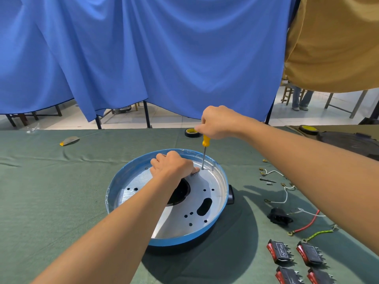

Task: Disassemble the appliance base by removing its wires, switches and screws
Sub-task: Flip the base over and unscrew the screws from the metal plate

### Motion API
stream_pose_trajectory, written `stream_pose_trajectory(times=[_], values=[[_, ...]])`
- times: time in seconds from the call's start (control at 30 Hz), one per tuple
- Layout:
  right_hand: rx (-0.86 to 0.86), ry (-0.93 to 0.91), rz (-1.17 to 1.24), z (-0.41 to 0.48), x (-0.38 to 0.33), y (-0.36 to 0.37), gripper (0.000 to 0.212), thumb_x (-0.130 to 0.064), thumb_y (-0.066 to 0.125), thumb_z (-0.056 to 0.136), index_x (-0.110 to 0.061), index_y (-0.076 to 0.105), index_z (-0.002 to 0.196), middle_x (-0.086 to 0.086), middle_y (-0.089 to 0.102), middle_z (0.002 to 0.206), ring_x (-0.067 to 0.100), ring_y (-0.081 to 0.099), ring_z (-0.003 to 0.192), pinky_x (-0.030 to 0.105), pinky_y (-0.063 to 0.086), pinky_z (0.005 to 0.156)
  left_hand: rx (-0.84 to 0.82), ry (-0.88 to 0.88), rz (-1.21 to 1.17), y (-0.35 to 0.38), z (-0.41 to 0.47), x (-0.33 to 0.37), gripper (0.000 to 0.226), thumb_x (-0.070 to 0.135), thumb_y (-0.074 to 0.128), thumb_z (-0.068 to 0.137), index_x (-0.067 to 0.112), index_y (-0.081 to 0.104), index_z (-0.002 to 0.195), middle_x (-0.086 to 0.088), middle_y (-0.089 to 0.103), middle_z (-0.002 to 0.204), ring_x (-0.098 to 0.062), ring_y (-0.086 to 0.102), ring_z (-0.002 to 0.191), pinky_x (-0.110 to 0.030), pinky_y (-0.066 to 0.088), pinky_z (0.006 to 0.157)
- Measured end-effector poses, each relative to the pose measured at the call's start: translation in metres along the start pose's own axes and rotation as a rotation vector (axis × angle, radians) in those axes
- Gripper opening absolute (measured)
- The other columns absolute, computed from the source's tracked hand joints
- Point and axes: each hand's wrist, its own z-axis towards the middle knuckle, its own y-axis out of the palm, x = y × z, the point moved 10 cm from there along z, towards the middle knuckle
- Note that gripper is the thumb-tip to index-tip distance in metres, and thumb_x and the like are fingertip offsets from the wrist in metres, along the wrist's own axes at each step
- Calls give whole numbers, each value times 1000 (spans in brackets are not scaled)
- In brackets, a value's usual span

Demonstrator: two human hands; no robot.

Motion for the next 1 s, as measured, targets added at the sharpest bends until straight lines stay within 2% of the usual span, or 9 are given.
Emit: stream_pose_trajectory(times=[0.1, 0.3, 0.47, 0.53, 0.63, 0.73, 0.83, 0.93, 1.0], values=[[-59, -10, 33, 0, -3, 3, 32, -27, 55, 86, -7, 64, 109, 13, 66, 103, 22, 46, 78, 34, 46, 67, 0, 1, 7, 0, 0, 1, 59, 55, 75, 72, 16, 37, 97, -6, 34, 106, -28, 35, 119, -40, 31, 98], [-15, -13, -24, 0, 1, 1, 34, -43, 52, 91, -11, 61, 82, 7, 58, 78, 26, 53, 75, 32, 41, 61, 1, -2, 12, 1, 1, 0, 58, 55, 75, 73, 17, 38, 97, -8, 42, 121, -29, 34, 120, -40, 30, 98], [-63, -69, -10, -4, -10, 3, 36, -24, 54, 87, -3, 65, 113, 21, 64, 116, 37, 58, 111, 50, 52, 87, 8, 0, 17, 0, 0, 0, 58, 55, 74, 73, 17, 37, 97, -8, 41, 117, -29, 34, 119, -40, 31, 97], [-68, -69, -45, -3, -9, 3, 34, -39, 53, 89, -8, 66, 95, 16, 65, 97, 34, 61, 96, 46, 51, 73, 5, -3, 14, 0, 0, 0, 58, 55, 75, 73, 17, 38, 96, -7, 40, 114, -29, 34, 119, -40, 30, 97], [-25, -13, -75, 0, 0, 0, 44, -49, 51, 93, -16, 43, 64, 3, 46, 67, 23, 46, 65, 31, 34, 56, 2, -3, 7, 0, 0, 0, 58, 55, 75, 72, 17, 39, 96, -7, 37, 109, -29, 34, 119, -40, 30, 97], [-67, -29, -73, -1, -3, 3, 21, -28, 52, 89, -10, 58, 82, 9, 54, 78, 25, 47, 71, 32, 37, 59, 1, 1, 10, 0, -1, 0, 58, 55, 75, 72, 17, 39, 96, -6, 34, 105, -29, 34, 118, -40, 31, 97], [-114, -40, -55, -1, -5, 6, 32, -34, 52, 88, -9, 63, 104, 11, 64, 99, 29, 61, 89, 36, 46, 66, -3, 6, 9, 0, -1, 0, 56, 54, 75, 73, 17, 40, 96, -6, 34, 105, -29, 34, 118, -39, 31, 97], [-43, -20, -60, 2, 0, 2, 44, -54, 50, 90, -15, 51, 69, 4, 52, 72, 26, 53, 71, 32, 35, 57, -8, 6, 0, 0, -2, 1, 55, 53, 75, 73, 17, 40, 95, -6, 33, 105, -29, 34, 119, -39, 30, 98], [-6, -3, -50, 3, 3, 1, 43, -49, 52, 92, -15, 47, 66, 3, 47, 68, 25, 46, 67, 31, 33, 55, -7, 6, 0, -1, -2, 1, 55, 53, 75, 73, 17, 40, 95, -6, 33, 106, -29, 34, 120, -39, 30, 98]])
